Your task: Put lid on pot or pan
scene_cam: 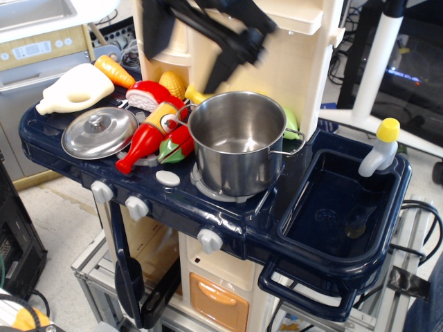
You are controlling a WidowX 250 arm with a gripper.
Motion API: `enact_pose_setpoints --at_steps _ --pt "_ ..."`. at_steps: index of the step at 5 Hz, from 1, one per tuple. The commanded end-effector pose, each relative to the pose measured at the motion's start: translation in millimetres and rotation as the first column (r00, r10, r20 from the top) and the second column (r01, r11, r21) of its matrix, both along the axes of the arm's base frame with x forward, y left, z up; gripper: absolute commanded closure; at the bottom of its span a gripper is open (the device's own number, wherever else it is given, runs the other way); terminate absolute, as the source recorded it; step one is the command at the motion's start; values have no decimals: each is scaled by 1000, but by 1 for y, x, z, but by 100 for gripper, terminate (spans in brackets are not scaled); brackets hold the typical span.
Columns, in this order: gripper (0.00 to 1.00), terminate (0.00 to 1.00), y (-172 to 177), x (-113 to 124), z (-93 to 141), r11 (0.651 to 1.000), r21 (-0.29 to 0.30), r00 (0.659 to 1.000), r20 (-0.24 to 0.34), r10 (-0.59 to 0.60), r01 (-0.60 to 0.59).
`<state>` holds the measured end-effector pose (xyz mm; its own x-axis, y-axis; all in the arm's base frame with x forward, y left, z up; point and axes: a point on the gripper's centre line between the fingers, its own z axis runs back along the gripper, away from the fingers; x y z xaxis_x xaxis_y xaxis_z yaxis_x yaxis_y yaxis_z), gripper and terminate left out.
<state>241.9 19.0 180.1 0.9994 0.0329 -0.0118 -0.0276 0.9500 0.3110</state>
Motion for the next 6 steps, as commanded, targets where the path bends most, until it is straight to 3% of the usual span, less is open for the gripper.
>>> enact_pose_setpoints --at_steps 1,3,6 --pt "0 0 80 16 -29 995 14 986 131 -99 98" --pt "0 0 123 31 -78 982 -41 966 189 -175 185" --pt "0 0 148 49 -115 966 -148 963 198 -180 211"
